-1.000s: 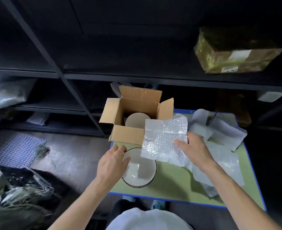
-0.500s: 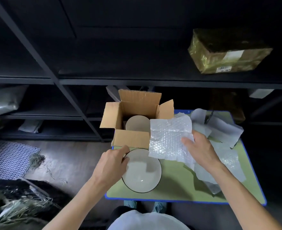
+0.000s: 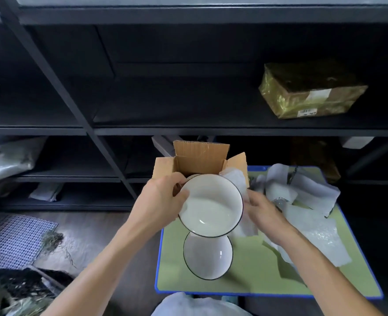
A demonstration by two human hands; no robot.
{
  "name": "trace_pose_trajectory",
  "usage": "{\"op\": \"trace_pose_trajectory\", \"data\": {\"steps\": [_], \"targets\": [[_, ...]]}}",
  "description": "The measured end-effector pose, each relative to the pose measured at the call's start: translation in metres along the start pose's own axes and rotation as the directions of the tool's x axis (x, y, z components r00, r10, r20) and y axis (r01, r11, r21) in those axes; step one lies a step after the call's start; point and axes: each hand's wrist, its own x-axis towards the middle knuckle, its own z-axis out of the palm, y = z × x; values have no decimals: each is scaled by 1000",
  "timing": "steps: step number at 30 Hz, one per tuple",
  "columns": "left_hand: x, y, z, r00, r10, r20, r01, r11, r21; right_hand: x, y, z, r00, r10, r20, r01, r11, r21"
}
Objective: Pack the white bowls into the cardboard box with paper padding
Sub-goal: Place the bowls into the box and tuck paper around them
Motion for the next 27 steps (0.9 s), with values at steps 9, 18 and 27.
{"op": "trace_pose_trajectory", "data": {"steps": [9, 18, 27], "targets": [[11, -11, 11, 998, -54, -10, 52, 991, -123, 7, 2, 12, 963, 137, 233, -246, 799, 548], [20, -27, 22, 970, -222, 101, 243, 924, -296, 4, -2, 20, 979, 136, 152, -198, 814, 546], [33, -31, 12, 898, -101, 427, 368, 703, -608, 20, -25, 31, 980, 186, 62, -190, 815, 548]]}}
